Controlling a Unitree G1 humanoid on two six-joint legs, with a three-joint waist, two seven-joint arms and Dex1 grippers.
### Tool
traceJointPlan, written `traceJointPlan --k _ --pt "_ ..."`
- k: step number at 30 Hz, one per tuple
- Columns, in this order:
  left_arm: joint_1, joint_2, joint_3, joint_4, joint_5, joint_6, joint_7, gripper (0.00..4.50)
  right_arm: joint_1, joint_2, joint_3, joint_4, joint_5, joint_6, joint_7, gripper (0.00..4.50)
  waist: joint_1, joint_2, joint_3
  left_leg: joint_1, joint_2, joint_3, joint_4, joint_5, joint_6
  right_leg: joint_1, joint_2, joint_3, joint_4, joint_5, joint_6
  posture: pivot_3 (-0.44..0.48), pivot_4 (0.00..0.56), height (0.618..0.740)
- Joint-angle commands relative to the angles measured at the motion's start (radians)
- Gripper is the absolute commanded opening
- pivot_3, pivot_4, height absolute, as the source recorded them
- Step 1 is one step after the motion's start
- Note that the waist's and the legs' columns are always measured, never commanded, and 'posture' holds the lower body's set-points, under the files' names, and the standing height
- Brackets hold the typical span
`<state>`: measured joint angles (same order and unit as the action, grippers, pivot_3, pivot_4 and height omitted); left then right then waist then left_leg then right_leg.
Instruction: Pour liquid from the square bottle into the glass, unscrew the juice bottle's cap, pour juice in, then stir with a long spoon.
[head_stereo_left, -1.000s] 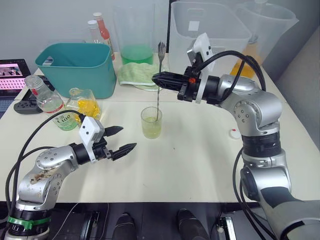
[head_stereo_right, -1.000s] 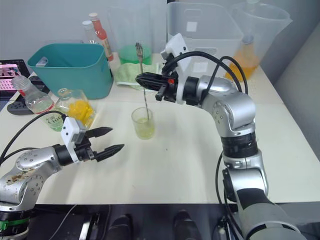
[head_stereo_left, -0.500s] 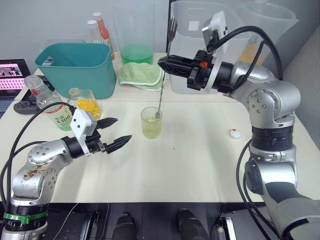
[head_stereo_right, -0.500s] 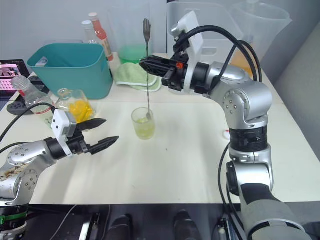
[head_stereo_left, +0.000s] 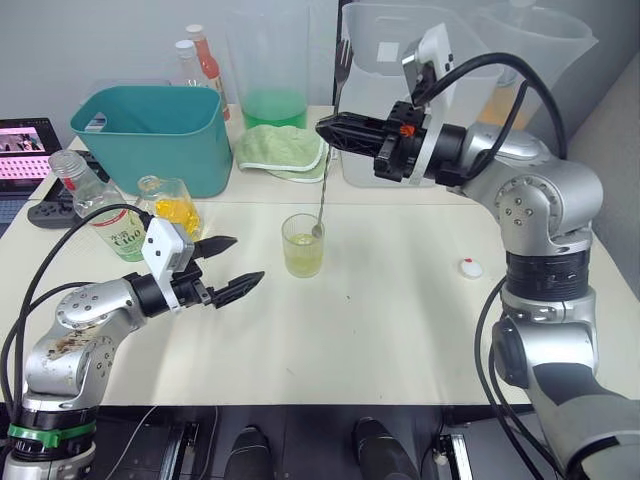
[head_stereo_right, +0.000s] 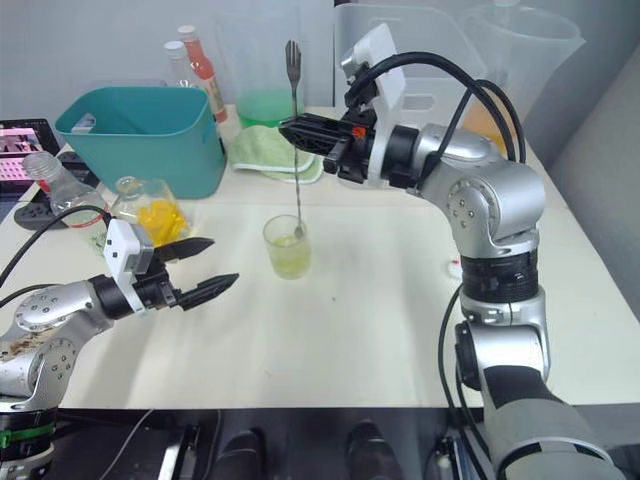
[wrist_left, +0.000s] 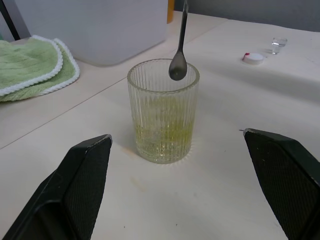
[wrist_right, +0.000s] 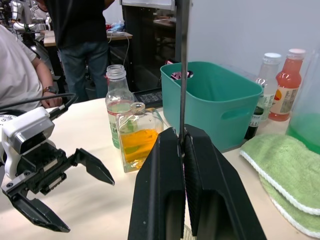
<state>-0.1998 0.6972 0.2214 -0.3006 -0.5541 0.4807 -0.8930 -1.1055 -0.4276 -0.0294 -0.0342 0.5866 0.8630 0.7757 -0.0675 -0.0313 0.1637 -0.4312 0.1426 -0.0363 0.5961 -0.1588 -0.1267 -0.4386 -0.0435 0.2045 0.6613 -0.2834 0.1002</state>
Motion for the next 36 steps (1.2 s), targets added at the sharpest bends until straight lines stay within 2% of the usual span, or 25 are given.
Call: traceJointPlan --k 1,6,13,18,23,29,32,36 --pt "-0.03 0.002 0.004 -0.01 -0.018 -0.02 -0.012 4.48 -0.069 -0.018 -0.093 0.007 0.066 0.025 -0.019 0.0 0.0 0.0 0.0 0.0 0.0 0.0 0.0 0.0 0.0 0.0 0.0 0.0 0.0 0.0 0.0 0.0 0.15 0.717" --pt "-0.038 0.002 0.03 -0.03 -0.06 -0.012 -0.025 4.48 -0.125 -0.084 -0.176 0.052 0.14 0.116 -0.023 0.0 0.003 0.0 0.0 0.0 0.0 0.0 0.0 0.0 0.0 0.0 0.0 0.0 -0.001 0.0 0.0 0.0 0.15 0.717" --pt "-0.01 0.01 0.039 -0.046 -0.077 -0.011 -0.021 4.48 -0.131 -0.215 -0.211 0.057 0.099 0.17 -0.097 0.0 0.002 0.001 0.001 0.0 0.0 0.0 0.0 0.0 0.0 0.0 0.0 0.0 -0.001 0.0 0.0 0.0 0.15 0.717" --pt "-0.016 0.003 0.036 -0.038 -0.068 -0.035 -0.014 4.48 -0.158 -0.325 -0.218 0.101 0.141 0.374 -0.118 0.0 0.003 0.001 0.001 0.0 0.0 0.0 0.0 0.0 0.0 0.0 0.0 0.0 -0.002 0.0 0.0 0.0 0.15 0.717" --pt "-0.024 -0.003 0.024 -0.034 -0.066 -0.043 -0.007 4.48 -0.2 -0.506 -0.05 0.179 0.171 0.7 -0.01 0.0 0.003 0.003 0.002 -0.001 0.0 0.0 0.0 0.0 0.0 -0.001 0.0 0.0 -0.002 -0.001 -0.001 0.0 0.15 0.717" --pt "-0.024 -0.01 0.012 -0.048 -0.062 -0.044 0.006 4.48 -0.184 -0.616 0.133 0.201 0.188 0.74 0.15 0.0 -0.001 0.003 0.002 -0.001 0.0 0.0 -0.001 0.0 0.0 -0.001 0.0 0.0 -0.004 -0.001 -0.001 0.0 0.15 0.717" --pt "-0.022 -0.013 0.009 -0.065 -0.063 -0.041 0.018 4.48 -0.214 -0.651 0.189 0.219 0.163 0.746 0.174 0.0 0.001 0.003 0.002 -0.001 0.0 0.0 -0.001 0.0 0.0 -0.001 -0.001 0.0 -0.004 -0.001 -0.001 0.0 0.15 0.717" --pt "0.011 -0.016 0.03 -0.123 -0.086 -0.03 0.043 4.48 -0.159 -0.641 0.352 0.301 0.148 0.751 0.149 0.0 0.0 0.003 0.002 0.0 0.0 0.0 0.0 0.0 0.0 0.0 -0.001 0.0 -0.005 -0.001 -0.001 0.0 0.15 0.717"
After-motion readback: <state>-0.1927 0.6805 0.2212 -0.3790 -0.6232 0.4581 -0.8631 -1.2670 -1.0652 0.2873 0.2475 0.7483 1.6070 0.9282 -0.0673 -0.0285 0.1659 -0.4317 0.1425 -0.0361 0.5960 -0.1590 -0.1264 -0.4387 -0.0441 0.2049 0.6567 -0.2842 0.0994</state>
